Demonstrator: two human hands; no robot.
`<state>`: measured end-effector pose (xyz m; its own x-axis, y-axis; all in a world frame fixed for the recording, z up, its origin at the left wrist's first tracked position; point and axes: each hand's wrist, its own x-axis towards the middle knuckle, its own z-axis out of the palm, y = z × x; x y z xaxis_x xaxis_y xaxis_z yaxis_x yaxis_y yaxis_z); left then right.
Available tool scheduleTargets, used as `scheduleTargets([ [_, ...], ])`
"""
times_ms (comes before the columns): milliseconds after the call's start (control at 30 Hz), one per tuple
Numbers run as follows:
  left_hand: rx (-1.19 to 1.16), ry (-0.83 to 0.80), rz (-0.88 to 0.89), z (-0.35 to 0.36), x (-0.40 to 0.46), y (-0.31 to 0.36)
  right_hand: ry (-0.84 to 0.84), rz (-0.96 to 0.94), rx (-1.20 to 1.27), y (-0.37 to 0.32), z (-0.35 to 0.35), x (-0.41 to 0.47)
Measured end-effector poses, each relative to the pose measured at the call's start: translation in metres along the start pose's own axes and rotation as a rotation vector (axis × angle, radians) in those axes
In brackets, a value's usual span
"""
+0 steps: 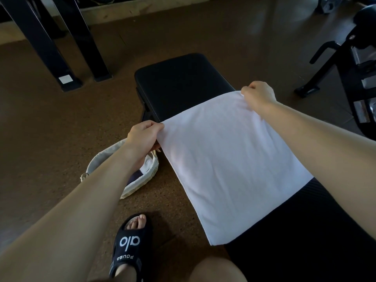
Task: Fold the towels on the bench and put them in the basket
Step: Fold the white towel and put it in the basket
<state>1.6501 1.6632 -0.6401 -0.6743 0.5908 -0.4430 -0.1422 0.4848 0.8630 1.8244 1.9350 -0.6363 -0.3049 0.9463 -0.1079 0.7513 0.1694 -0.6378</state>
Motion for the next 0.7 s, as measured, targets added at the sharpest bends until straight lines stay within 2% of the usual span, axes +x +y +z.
scheduleTargets([
  [200,0.022,0.067,0.065,-0.001,0.0,0.0,-0.038,0.054,0.024,-0.004,-0.003,0.004],
  [367,0.047,0.101,0.08,0.0,-0.001,0.001,-0.023,0.161,0.144,-0.006,-0.004,0.003],
  [500,0.064,0.11,0.075,0.0,-0.001,0.0,-0.063,0.245,0.206,-0.008,-0.006,0.002],
  [700,0.058,0.083,0.072,-0.004,-0.002,0.002,-0.085,0.253,0.265,-0.006,-0.012,-0.001],
])
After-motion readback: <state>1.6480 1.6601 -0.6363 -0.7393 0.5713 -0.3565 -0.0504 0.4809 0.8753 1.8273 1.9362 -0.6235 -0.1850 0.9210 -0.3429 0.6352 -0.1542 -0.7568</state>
